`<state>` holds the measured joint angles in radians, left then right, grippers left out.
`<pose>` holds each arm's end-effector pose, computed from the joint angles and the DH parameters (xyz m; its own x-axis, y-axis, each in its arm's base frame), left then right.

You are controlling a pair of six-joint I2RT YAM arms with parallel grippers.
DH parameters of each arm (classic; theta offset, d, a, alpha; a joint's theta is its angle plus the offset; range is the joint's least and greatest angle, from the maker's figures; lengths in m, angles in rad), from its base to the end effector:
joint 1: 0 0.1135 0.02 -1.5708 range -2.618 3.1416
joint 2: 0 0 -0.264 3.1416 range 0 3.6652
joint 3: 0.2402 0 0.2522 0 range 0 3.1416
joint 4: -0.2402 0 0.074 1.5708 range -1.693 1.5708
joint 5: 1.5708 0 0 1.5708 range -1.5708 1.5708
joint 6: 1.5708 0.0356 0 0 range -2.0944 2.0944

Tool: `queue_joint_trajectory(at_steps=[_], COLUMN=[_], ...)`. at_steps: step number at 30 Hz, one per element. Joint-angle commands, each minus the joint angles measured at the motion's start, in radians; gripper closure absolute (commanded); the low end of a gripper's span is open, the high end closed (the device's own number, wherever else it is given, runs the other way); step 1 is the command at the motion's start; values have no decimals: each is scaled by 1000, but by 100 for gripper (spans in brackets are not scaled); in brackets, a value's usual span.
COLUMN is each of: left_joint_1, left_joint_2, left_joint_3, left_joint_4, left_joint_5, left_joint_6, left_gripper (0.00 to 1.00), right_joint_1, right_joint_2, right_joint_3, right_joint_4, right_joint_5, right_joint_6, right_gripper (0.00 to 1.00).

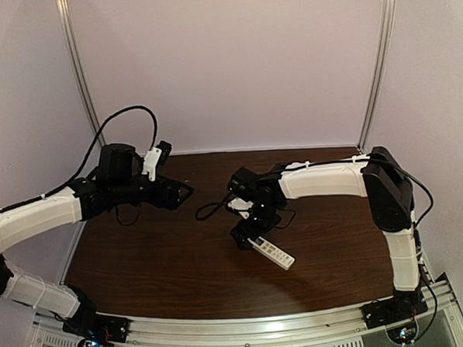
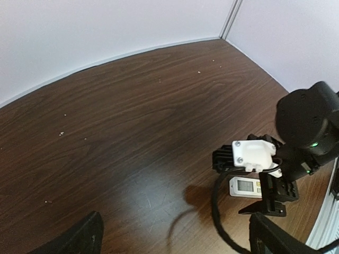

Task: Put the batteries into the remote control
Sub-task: Reset both arms

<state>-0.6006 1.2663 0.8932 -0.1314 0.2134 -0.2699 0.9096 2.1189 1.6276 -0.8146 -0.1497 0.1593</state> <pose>0.2317 -0.1679 0.2793 -0.5724 0.0762 -0.8164 0.5734 0.7489 -0.3321 0.2601 0.3430 0.1708 -0.7127 -0.6606 -0.2357 -0.7002 0.6899 0.1836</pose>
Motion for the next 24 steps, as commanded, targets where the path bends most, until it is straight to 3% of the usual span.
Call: queue_joint_trajectory(at_steps=[1,7,13,19,24], left_joint_1=[36,80,129,166,168], left_joint_2=[7,107,160,163,184], left_joint_3=[68,245,310,154,29], left_joint_4=[-35,-199,-256,-136,-66], left_joint_5=[-1,-64,-103,-69,-89], left_joint_6=[-46,-54,-53,-116,-170], left_gripper=[3,2,3,3,2], right_joint_1=[-8,-96,-266,-453,-505], right_joint_2=[-124,-278,-546,-750,-814], right_joint_3=[48,-21,-301,-700,-943], right_joint_4=[47,186,453,776,967], right_joint_5=[-19,-60,-178,-249,-236], right_joint_6=[12,38,137,247,284], right_gripper=[0,0,0,0,0])
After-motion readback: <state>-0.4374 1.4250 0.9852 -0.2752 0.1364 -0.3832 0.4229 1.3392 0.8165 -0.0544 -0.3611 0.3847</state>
